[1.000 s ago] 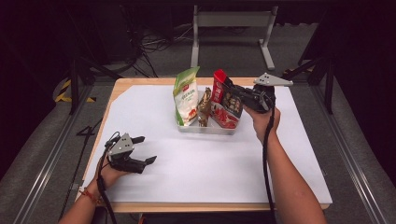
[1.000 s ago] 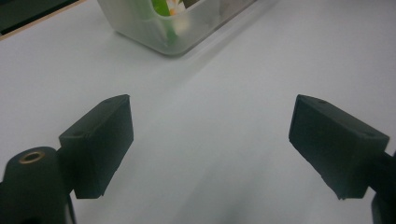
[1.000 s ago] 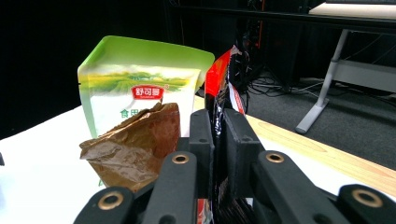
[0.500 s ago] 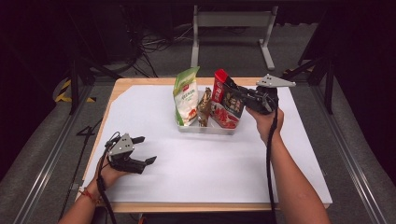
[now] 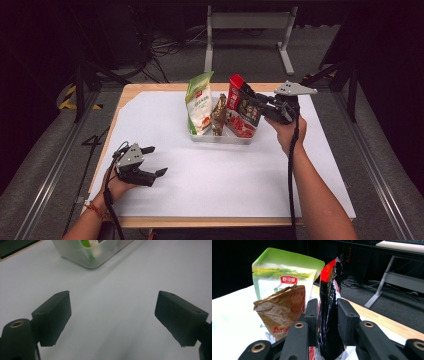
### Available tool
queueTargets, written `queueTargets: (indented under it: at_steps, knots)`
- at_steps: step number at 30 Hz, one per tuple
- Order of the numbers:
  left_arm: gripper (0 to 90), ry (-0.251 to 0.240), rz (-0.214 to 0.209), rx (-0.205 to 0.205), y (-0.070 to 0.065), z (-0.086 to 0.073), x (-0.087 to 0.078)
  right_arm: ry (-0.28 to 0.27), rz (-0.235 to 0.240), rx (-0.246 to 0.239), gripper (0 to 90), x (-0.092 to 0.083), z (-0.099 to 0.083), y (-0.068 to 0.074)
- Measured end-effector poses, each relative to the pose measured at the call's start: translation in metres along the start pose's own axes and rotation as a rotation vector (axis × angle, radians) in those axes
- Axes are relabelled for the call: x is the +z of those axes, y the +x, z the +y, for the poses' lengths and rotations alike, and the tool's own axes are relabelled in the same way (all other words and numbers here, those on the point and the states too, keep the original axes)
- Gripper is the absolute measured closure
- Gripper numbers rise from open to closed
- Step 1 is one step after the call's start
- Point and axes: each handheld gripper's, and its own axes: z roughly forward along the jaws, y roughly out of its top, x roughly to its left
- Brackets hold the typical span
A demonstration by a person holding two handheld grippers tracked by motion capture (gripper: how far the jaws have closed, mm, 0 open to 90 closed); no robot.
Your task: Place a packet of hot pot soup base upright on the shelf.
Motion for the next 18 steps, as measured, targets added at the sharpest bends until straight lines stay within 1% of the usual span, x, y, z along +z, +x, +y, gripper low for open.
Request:
queueTargets:
  at_steps: [1,6,18]
  knots:
    - [14.5,-0.002,0.001,0.002,0.000,0.000,0.000,0.002,0.000,0.003,71.2,-0.001,0.000,0.000]
    - [14.5,0.001,0.000,0.001,0.000,0.000,0.000,0.012,-0.005,-0.012,69.0,-0.005,0.000,0.002]
    - [14.5,0.002,0.000,0.000,0.000,0.000,0.000,0.012,-0.012,-0.021,64.1,-0.016,0.000,0.003]
